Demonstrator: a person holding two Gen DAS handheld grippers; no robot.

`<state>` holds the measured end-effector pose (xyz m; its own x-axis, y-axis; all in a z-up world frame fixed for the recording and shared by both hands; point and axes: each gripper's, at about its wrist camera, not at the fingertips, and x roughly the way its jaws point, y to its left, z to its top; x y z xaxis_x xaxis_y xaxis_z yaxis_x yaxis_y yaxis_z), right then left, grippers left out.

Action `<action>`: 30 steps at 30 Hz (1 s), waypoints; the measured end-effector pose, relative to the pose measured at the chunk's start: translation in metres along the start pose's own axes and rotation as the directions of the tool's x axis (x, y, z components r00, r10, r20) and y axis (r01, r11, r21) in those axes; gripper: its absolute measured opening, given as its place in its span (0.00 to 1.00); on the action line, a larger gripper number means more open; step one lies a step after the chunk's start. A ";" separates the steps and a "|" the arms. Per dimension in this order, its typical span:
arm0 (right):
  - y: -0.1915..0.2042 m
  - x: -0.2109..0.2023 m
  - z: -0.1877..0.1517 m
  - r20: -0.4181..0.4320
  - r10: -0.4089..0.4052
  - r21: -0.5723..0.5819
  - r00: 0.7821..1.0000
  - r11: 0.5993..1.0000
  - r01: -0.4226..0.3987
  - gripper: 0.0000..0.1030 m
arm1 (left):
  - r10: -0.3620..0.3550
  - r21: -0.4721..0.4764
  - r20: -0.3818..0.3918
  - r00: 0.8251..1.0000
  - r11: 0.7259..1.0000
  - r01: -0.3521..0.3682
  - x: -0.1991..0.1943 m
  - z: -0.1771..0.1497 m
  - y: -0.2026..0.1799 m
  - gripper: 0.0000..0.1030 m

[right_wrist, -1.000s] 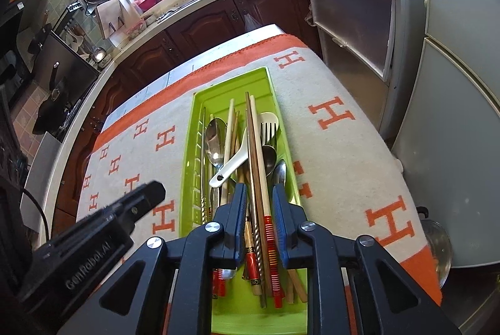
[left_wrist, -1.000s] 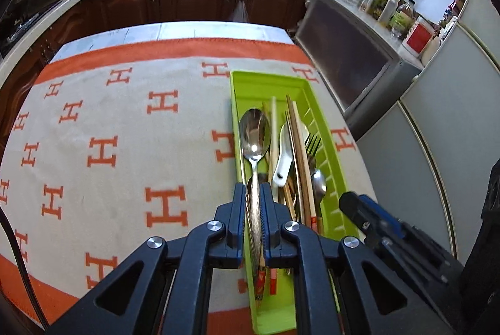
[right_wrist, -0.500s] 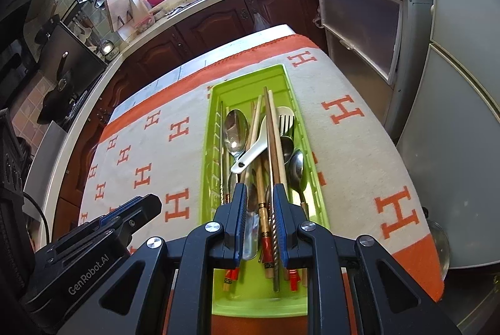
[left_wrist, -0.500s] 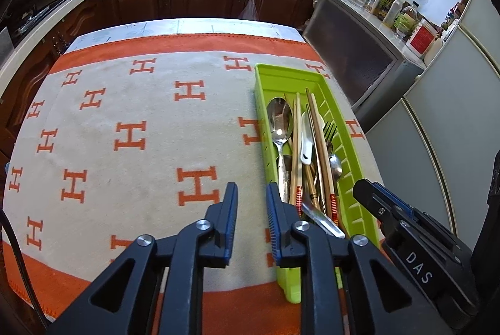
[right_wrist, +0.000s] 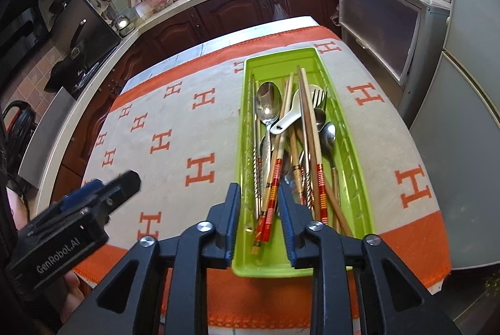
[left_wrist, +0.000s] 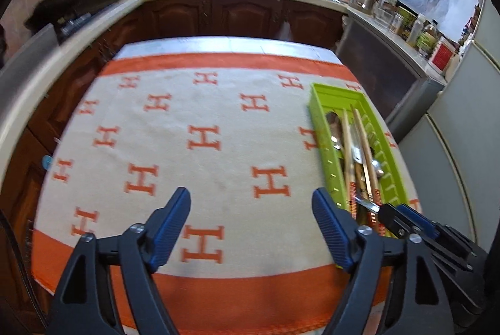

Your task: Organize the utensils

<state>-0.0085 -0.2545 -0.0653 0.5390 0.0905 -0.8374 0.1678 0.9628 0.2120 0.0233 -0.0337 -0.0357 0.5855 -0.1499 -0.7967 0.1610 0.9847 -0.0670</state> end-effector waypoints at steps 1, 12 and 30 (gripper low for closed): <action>0.004 -0.003 -0.003 0.005 -0.003 -0.009 1.000 1.000 0.003 0.35 | 0.034 0.013 0.029 0.999 0.999 -0.034 -0.006 -0.001 0.004 0.83; 0.056 -0.045 -0.010 0.036 0.037 -0.110 0.999 0.993 -0.033 0.54 | 0.176 0.004 0.126 0.976 0.984 -0.178 -0.056 -0.005 0.042 0.99; 0.134 -0.114 0.011 0.137 0.075 -0.204 0.988 0.978 -0.046 0.74 | 0.217 -0.092 0.150 0.965 0.974 -0.205 -0.106 0.003 0.077 0.99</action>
<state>-0.0385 -0.1388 0.0641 0.6577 0.1271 -0.7424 -0.0295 0.9892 0.1432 -0.0241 0.0576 0.0453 0.7187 0.0561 -0.6930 -0.0363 0.9984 0.0431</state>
